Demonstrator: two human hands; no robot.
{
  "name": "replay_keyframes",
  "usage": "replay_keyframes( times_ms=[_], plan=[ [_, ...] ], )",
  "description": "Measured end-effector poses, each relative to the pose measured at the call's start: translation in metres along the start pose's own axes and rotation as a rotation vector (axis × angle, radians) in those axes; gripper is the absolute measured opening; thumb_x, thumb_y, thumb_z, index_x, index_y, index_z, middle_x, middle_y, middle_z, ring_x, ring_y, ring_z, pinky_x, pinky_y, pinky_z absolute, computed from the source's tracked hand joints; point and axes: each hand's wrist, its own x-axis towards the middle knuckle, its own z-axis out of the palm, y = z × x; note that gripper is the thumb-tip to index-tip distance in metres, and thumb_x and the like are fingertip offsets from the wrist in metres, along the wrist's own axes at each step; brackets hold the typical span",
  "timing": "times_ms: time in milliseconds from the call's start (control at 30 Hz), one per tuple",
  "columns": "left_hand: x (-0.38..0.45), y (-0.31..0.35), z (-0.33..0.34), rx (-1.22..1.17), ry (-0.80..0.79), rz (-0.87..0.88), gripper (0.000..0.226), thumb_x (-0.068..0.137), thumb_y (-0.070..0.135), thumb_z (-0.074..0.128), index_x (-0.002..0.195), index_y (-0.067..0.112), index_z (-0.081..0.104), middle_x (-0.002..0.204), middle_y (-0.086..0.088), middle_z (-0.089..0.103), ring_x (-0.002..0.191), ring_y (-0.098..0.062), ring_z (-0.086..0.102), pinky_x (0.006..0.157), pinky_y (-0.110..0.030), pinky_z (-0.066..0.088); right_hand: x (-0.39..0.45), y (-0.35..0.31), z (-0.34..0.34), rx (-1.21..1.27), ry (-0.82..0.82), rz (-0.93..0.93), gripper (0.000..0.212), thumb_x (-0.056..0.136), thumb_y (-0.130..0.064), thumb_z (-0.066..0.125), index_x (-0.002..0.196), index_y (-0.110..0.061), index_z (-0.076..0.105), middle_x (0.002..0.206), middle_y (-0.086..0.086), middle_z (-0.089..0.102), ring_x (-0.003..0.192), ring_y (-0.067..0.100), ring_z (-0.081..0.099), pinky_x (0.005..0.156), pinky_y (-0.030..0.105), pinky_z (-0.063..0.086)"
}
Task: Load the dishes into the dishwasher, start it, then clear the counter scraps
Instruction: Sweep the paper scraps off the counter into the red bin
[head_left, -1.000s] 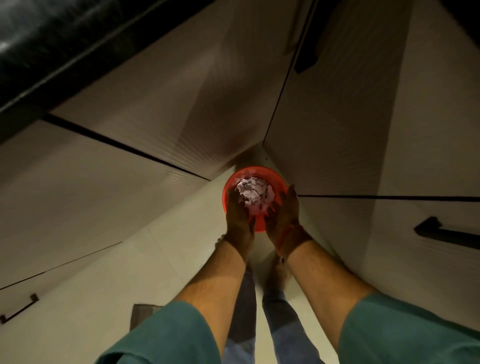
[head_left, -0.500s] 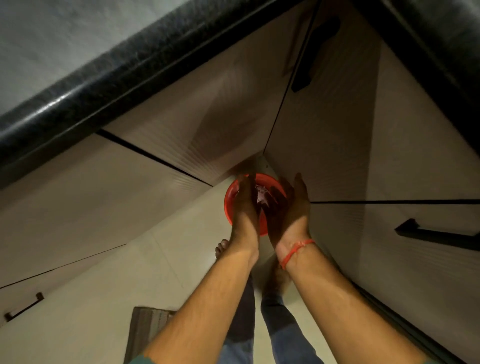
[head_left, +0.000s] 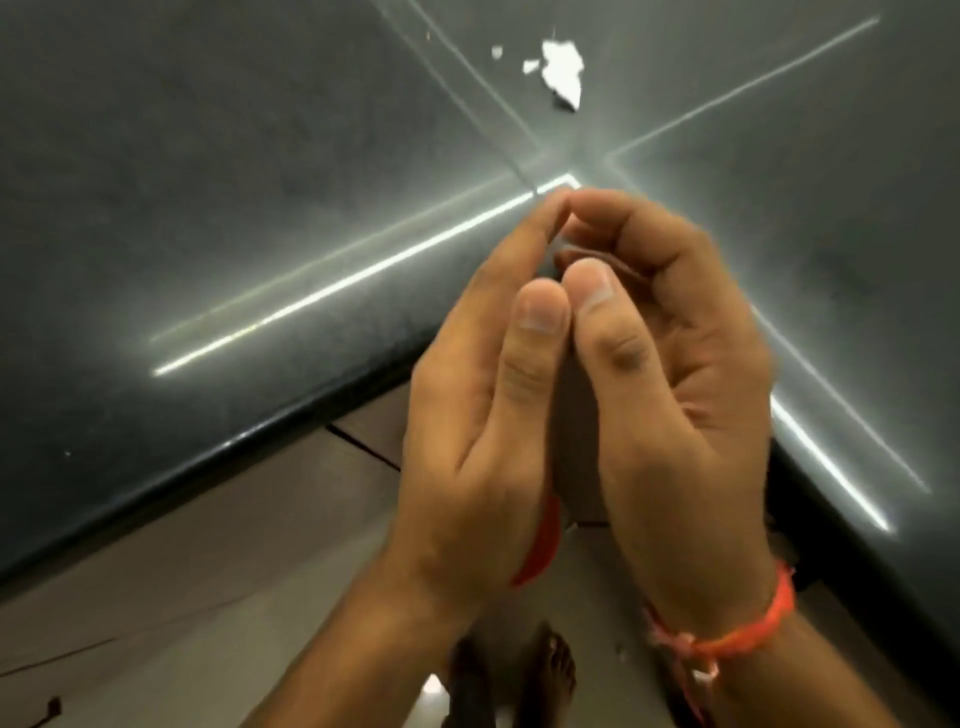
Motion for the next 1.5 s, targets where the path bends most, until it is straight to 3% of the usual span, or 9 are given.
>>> replay_keyframes(
  times_ms=[200, 333, 433, 667, 800, 933, 1100, 1333, 1500],
  plan=[
    [0.118, -0.008, -0.015, 0.617, 0.054, 0.061, 0.044, 0.098, 0.028, 0.06, 0.142, 0.021, 0.053, 0.146, 0.003, 0.052, 0.137, -0.006, 0.044, 0.115, -0.023, 0.033, 0.104, 0.022, -0.023, -0.604, -0.052, 0.06, 0.046, 0.089, -0.039, 0.07, 0.132, -0.026, 0.06, 0.128, -0.008, 0.058, 0.119, 0.008, 0.055, 0.104, 0.032, 0.046],
    [0.191, -0.05, -0.019, 0.985, -0.099, -0.143, 0.073, 0.098, 0.038, 0.056, 0.159, 0.013, 0.025, 0.168, -0.015, 0.009, 0.156, -0.029, 0.005, 0.126, -0.042, 0.01, 0.163, 0.071, -0.025, -0.814, -0.123, 0.052, 0.061, 0.085, -0.036, 0.075, 0.139, -0.016, 0.055, 0.133, 0.003, 0.055, 0.121, 0.019, 0.055, 0.104, 0.027, 0.041],
    [0.219, -0.074, -0.018, 1.168, -0.086, -0.085, 0.065, 0.103, 0.039, 0.044, 0.159, 0.012, 0.026, 0.168, -0.015, 0.006, 0.156, -0.029, 0.001, 0.126, -0.045, 0.005, 0.194, 0.089, -0.019, -0.936, -0.141, -0.044, 0.063, 0.086, -0.04, 0.072, 0.139, -0.011, 0.055, 0.135, 0.008, 0.054, 0.126, 0.025, 0.051, 0.107, 0.027, 0.034],
    [0.259, -0.086, -0.015, 1.15, -0.011, -0.09, 0.058, 0.102, 0.041, 0.045, 0.154, 0.015, 0.037, 0.168, -0.015, 0.012, 0.156, -0.028, 0.007, 0.126, -0.044, 0.012, 0.25, 0.101, -0.003, -1.132, -0.256, -0.103, 0.064, 0.093, -0.057, 0.055, 0.147, -0.024, 0.047, 0.149, -0.002, 0.046, 0.137, 0.026, 0.039, 0.108, 0.042, 0.03],
    [0.266, -0.09, -0.016, 1.088, 0.056, -0.115, 0.063, 0.098, 0.044, 0.053, 0.153, 0.017, 0.04, 0.168, -0.012, 0.014, 0.155, -0.028, 0.013, 0.124, -0.044, 0.017, 0.267, 0.106, 0.002, -1.091, -0.264, -0.112, 0.043, 0.095, -0.049, 0.057, 0.132, -0.028, 0.063, 0.135, -0.002, 0.054, 0.127, 0.027, 0.044, 0.104, 0.041, 0.035],
    [0.274, -0.091, -0.018, 1.039, 0.087, -0.094, 0.052, 0.094, 0.041, 0.059, 0.142, 0.022, 0.054, 0.166, -0.009, 0.021, 0.153, -0.024, 0.018, 0.123, -0.044, 0.02, 0.279, 0.111, 0.005, -0.971, -0.196, -0.103, 0.025, 0.095, -0.033, 0.063, 0.116, -0.022, 0.074, 0.111, 0.002, 0.059, 0.105, 0.021, 0.058, 0.09, 0.036, 0.048],
    [0.28, -0.092, -0.016, 0.974, 0.119, -0.08, 0.047, 0.091, 0.035, 0.064, 0.137, 0.028, 0.059, 0.164, -0.003, 0.029, 0.151, -0.018, 0.026, 0.122, -0.041, 0.022, 0.29, 0.114, 0.006, -0.951, -0.151, -0.084, 0.012, 0.093, -0.023, 0.066, 0.098, -0.021, 0.076, 0.094, 0.002, 0.061, 0.09, 0.019, 0.06, 0.079, 0.025, 0.041],
    [0.285, -0.094, -0.017, 0.956, 0.073, -0.033, 0.028, 0.089, 0.044, 0.067, 0.117, 0.04, 0.071, 0.161, 0.002, 0.034, 0.152, -0.017, 0.022, 0.123, -0.046, 0.018, 0.292, 0.109, 0.001, -0.706, 0.053, -0.015, 0.012, 0.089, -0.02, 0.068, 0.094, -0.022, 0.078, 0.084, -0.008, 0.071, 0.079, 0.003, 0.062, 0.079, 0.009, 0.044],
    [0.293, -0.094, -0.008, 1.056, -0.101, 0.007, 0.031, 0.094, 0.048, 0.058, 0.124, 0.048, 0.066, 0.167, 0.005, 0.02, 0.156, -0.019, 0.003, 0.123, -0.058, 0.0, 0.291, 0.108, -0.003, -0.564, 0.203, 0.023, 0.013, 0.09, -0.024, 0.067, 0.095, -0.021, 0.079, 0.079, -0.02, 0.068, 0.08, 0.0, 0.067, 0.084, 0.019, 0.054]
  ],
)
